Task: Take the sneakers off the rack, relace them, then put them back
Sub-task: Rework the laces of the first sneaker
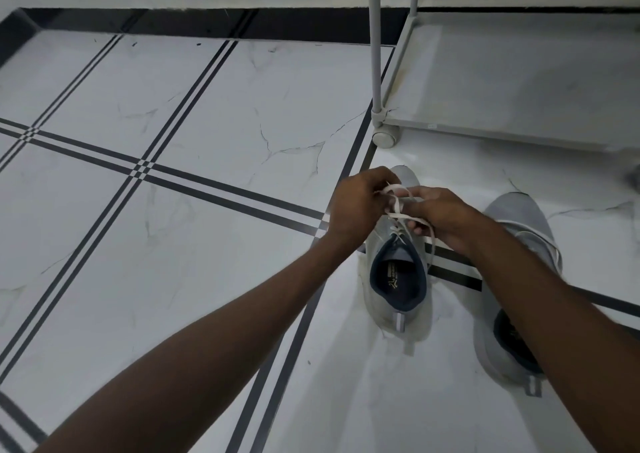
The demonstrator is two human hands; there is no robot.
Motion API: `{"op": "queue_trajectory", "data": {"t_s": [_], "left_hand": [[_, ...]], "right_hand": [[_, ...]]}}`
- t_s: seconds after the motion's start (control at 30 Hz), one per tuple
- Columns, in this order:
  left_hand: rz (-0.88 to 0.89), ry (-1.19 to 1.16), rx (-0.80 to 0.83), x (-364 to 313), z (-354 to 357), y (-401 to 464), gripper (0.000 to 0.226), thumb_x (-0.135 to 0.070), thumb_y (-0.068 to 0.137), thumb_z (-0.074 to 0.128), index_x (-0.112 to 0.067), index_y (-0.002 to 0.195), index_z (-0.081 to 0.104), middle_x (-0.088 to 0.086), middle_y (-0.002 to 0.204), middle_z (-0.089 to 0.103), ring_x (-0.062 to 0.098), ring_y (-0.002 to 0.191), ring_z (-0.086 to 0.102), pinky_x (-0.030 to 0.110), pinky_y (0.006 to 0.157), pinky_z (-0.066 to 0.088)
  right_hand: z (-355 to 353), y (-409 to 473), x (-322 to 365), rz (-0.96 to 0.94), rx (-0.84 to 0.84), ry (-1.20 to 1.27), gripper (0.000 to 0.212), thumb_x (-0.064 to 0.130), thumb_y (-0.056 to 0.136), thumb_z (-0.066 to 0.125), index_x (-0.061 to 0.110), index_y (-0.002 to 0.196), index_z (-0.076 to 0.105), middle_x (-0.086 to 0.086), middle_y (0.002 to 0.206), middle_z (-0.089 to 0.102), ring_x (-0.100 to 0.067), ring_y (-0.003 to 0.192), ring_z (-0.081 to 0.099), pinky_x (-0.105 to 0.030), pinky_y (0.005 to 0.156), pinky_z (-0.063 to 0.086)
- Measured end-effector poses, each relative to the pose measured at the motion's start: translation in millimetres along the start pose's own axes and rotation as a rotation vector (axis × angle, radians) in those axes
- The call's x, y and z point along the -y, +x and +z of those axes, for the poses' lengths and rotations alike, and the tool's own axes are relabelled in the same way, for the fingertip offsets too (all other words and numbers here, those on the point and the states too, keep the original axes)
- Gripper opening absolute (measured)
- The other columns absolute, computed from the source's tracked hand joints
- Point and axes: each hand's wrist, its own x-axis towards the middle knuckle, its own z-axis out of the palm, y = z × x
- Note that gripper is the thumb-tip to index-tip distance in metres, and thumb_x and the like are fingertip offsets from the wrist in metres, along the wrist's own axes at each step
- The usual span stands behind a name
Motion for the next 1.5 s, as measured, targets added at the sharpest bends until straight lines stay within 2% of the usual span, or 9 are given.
{"op": "queue_trajectory", "data": {"t_s": [0.2,0.4,0.6,0.73,0.83,1.07,1.17,1.37,1.5], "left_hand": [[-0.381,-0.375,0.038,8.5,-7.0,-1.9,0.023,-0.005,0.074,0.078,-0.019,0.092,0.078,0.000,0.082,0.078,0.014,0.082,0.075,0.033,0.082,0.060],[-0.835,-0.614,0.029,20.6,-23.0,-15.0,0.019,0.004,0.087,0.066,0.006,0.106,0.068,0.026,0.095,0.074,0.027,0.065,0.074,0.029,0.062,0.063],[-1.024,-0.409,0.005,53.3,-44.9,-12.1,0.019,-0.002,0.094,0.057,0.003,0.078,0.064,0.016,0.070,0.075,0.027,0.068,0.072,0.039,0.078,0.059],[-0.595,0.020,0.091,49.0,-41.5,-13.0,0.041,-0.016,0.090,0.065,-0.010,0.129,0.058,0.010,0.122,0.066,0.024,0.102,0.066,0.035,0.091,0.055],[-0.245,0.132,0.295,29.4,-29.1,-18.1,0.040,-0.013,0.087,0.072,-0.014,0.127,0.064,0.003,0.130,0.064,0.020,0.112,0.062,0.018,0.081,0.047],[-0.221,0.114,0.394,29.1,-4.7,-27.7,0.014,-0.020,0.085,0.073,-0.012,0.096,0.075,0.006,0.081,0.076,0.021,0.075,0.073,0.029,0.069,0.056],[-0.300,-0.033,0.408,25.4,-14.6,-20.6,0.011,-0.010,0.090,0.067,-0.006,0.098,0.073,0.016,0.082,0.075,0.026,0.072,0.074,0.030,0.065,0.062],[-0.114,0.196,0.643,26.3,-40.1,-13.2,0.015,-0.019,0.084,0.075,-0.021,0.099,0.076,-0.003,0.080,0.068,0.003,0.067,0.058,0.014,0.065,0.045],[-0.072,0.272,0.586,28.3,-35.9,-24.2,0.013,-0.033,0.080,0.078,-0.024,0.090,0.079,-0.006,0.084,0.074,0.008,0.076,0.063,0.029,0.073,0.052]], "right_hand": [[-2.8,1.1,-1.0,-0.007,-0.193,0.089,0.030,-0.002,0.076,0.069,0.004,0.105,0.066,-0.015,0.088,0.073,-0.025,0.079,0.065,-0.037,0.077,0.055],[-29.5,-7.0,6.6,-0.074,-0.409,0.449,0.013,-0.002,0.076,0.053,0.006,0.066,0.048,-0.006,0.054,0.033,-0.013,0.036,0.033,-0.025,0.044,0.041],[-50.4,-15.5,6.7,-0.232,-0.501,-0.925,0.008,0.034,0.081,0.069,0.026,0.081,0.072,0.003,0.080,0.069,-0.023,0.080,0.063,-0.031,0.072,0.046],[-24.6,-16.2,-8.0,-0.346,-0.361,-0.973,0.016,0.023,0.080,0.068,0.028,0.091,0.078,-0.007,0.103,0.074,-0.034,0.106,0.059,-0.037,0.091,0.048],[-1.0,-16.6,-23.4,-0.450,-0.221,-0.920,0.025,0.009,0.076,0.068,0.024,0.092,0.079,-0.010,0.097,0.074,-0.030,0.093,0.065,-0.030,0.083,0.050],[-1.9,-12.3,-36.0,-0.346,-0.255,-0.745,0.008,0.012,0.087,0.059,0.014,0.084,0.066,-0.006,0.086,0.071,-0.023,0.081,0.063,-0.028,0.070,0.044],[-5.1,-12.8,-36.3,-0.224,-0.229,-0.442,0.010,0.016,0.091,0.053,0.016,0.084,0.061,-0.004,0.068,0.063,-0.022,0.064,0.058,-0.032,0.063,0.049],[-35.5,-34.2,-8.7,-0.219,-0.025,-0.608,0.032,0.052,0.083,0.066,0.023,0.073,0.077,0.008,0.040,0.041,-0.014,0.043,0.035,-0.026,0.052,0.031],[-45.5,-40.3,-1.7,-0.109,0.146,-0.740,0.025,0.031,0.091,0.064,0.015,0.078,0.077,0.009,0.042,0.050,-0.014,0.042,0.042,-0.024,0.048,0.041]]}}
